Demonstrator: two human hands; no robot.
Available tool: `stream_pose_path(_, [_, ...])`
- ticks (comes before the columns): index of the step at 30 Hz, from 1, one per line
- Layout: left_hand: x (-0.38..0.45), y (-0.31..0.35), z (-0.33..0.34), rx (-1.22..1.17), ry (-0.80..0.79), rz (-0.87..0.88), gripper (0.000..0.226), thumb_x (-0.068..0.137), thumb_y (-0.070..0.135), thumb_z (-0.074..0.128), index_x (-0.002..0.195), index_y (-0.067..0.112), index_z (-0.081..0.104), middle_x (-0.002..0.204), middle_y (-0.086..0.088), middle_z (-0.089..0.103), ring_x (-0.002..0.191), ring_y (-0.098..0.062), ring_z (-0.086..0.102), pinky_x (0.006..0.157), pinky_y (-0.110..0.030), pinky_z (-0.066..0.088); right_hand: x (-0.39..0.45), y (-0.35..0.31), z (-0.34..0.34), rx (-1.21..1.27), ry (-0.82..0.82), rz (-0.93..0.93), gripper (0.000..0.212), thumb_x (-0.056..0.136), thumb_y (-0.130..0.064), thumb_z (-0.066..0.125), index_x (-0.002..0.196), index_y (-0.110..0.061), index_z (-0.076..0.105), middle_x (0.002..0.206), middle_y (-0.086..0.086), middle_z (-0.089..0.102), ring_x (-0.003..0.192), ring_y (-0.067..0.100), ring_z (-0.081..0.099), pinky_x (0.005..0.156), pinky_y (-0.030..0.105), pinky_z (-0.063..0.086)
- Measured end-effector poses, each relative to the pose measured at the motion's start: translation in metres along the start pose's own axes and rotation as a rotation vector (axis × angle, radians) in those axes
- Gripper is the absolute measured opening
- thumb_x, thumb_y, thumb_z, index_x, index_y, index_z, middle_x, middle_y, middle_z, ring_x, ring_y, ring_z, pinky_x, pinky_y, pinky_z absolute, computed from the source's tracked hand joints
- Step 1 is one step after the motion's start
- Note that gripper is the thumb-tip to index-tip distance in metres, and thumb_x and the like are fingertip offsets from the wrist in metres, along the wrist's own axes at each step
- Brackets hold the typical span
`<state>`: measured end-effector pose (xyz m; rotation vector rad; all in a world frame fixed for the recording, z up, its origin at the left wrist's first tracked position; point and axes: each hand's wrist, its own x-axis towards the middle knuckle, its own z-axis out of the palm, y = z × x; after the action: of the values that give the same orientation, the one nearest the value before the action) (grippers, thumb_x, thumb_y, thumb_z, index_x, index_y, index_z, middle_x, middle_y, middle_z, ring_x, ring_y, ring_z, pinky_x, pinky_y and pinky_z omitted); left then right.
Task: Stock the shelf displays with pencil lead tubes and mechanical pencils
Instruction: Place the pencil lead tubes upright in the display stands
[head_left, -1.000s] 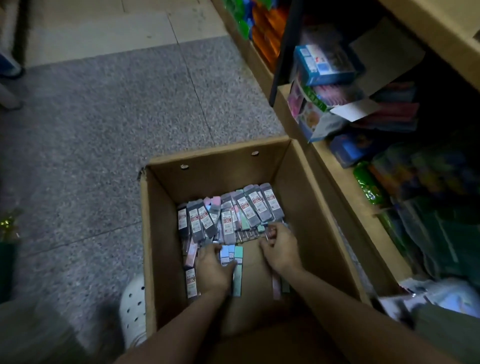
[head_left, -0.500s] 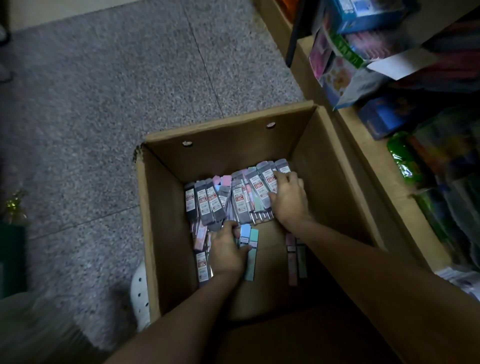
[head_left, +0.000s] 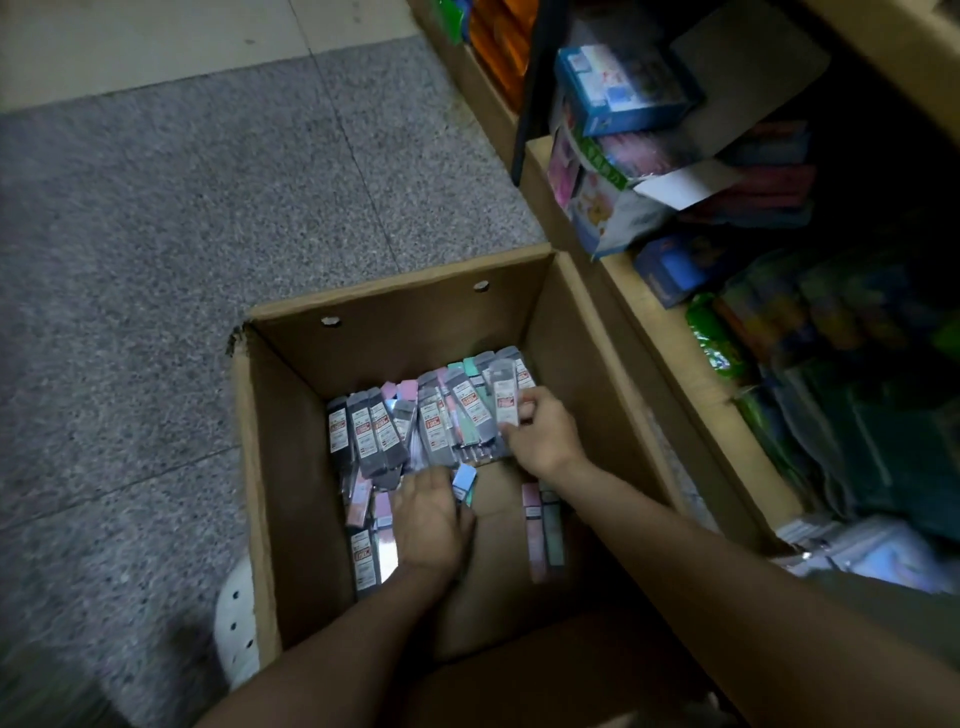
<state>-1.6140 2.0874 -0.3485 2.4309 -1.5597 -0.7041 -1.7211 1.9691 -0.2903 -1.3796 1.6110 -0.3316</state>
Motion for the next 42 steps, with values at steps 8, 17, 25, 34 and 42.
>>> stream_pose_path(8, [0.005,0.040,-0.078,-0.720,0.047,-0.054,0.033,0.089,0.005,0.062,0.120,0.007,0.051,0.113,-0.014,0.058,0.099,-0.030,0.061,0.087,-0.038,0.051,-0.053,-0.046,-0.067,0.100,-0.059,-0.301,0.091,0.077,0.012,0.069,0.150,-0.021,0.024,0.097,0.001,0.063,0.073,-0.003,0.060,0.060,0.010,0.048])
stream_pose_path(17, [0.004,0.169,-0.252,-0.842,-0.261,0.479,0.034,0.100,-0.001,0.041,0.129,0.014,0.033,0.077,-0.005,0.052,0.039,-0.003,0.043,0.037,-0.015,0.034,-0.133,-0.121,-0.203,0.022,0.298,-0.537,0.062,0.078,-0.010,0.078,0.115,-0.031,0.032,0.081,-0.002,0.069,0.058,0.002,0.061,0.061,0.023,0.049])
stream_pose_path(25, [-0.013,0.242,-0.317,-1.014,-0.303,0.630,0.048,0.096,0.008,0.045,0.129,0.044,0.045,0.071,0.001,0.058,0.049,-0.012,0.035,0.040,-0.024,0.024,-0.193,-0.159,-0.319,-0.140,0.665,-0.594,0.045,0.087,-0.017,0.072,0.108,-0.037,0.038,0.086,-0.004,0.059,0.064,0.007,0.063,0.063,0.034,0.057])
stream_pose_path(34, [-0.008,0.288,-0.321,-1.208,-0.460,0.620,0.050,0.096,0.004,0.043,0.136,0.034,0.041,0.084,-0.009,0.056,0.050,-0.014,0.033,0.043,-0.025,0.019,-0.201,-0.186,-0.400,-0.279,0.951,-0.565,0.042,0.083,-0.019,0.077,0.106,-0.022,0.043,0.083,-0.011,0.053,0.072,0.003,0.056,0.060,0.024,0.045])
stream_pose_path(42, [0.032,0.296,-0.317,-1.201,-0.460,0.562,0.068,0.095,-0.007,0.039,0.147,0.035,0.024,0.101,-0.009,0.061,0.069,-0.016,0.049,0.049,-0.025,0.041,-0.125,-0.234,-0.390,-0.316,0.985,-0.595,0.031,0.087,-0.011,0.070,0.108,-0.016,0.048,0.096,0.001,0.058,0.090,0.020,0.059,0.073,0.032,0.046])
